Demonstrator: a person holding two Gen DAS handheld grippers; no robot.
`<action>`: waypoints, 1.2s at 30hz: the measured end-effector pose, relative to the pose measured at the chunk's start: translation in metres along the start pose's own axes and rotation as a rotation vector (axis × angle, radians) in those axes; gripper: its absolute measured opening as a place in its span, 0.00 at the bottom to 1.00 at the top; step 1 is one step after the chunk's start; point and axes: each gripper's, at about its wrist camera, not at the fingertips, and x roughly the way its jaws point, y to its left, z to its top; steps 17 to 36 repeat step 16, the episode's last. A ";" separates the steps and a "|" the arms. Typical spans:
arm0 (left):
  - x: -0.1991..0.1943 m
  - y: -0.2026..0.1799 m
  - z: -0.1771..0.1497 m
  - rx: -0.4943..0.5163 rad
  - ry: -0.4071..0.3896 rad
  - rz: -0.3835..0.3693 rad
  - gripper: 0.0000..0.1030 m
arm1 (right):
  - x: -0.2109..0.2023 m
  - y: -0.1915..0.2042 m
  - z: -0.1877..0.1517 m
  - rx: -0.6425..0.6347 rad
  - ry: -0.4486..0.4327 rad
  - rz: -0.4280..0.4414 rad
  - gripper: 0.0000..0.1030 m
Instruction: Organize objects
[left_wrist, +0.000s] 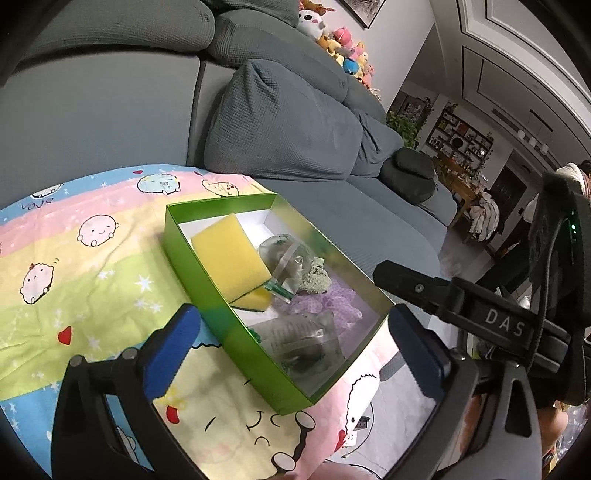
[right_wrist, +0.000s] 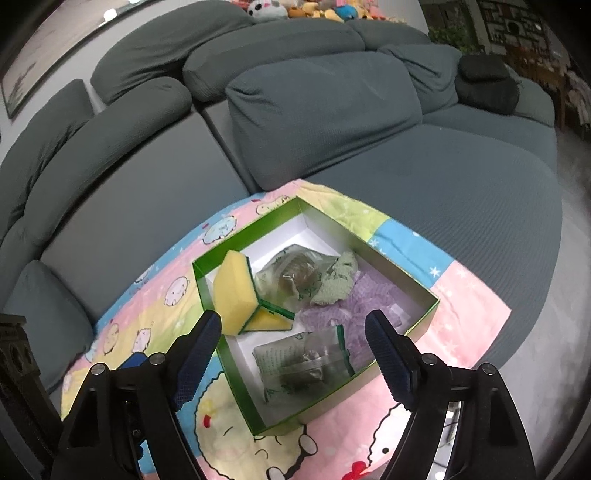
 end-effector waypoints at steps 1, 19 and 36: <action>-0.003 -0.001 0.000 0.003 -0.004 0.000 0.99 | -0.003 0.001 0.000 -0.004 -0.004 0.002 0.79; -0.011 -0.004 -0.003 0.021 -0.015 0.018 0.99 | -0.013 0.005 0.002 -0.027 -0.030 -0.018 0.80; -0.011 -0.004 -0.003 0.021 -0.015 0.018 0.99 | -0.013 0.005 0.002 -0.027 -0.030 -0.018 0.80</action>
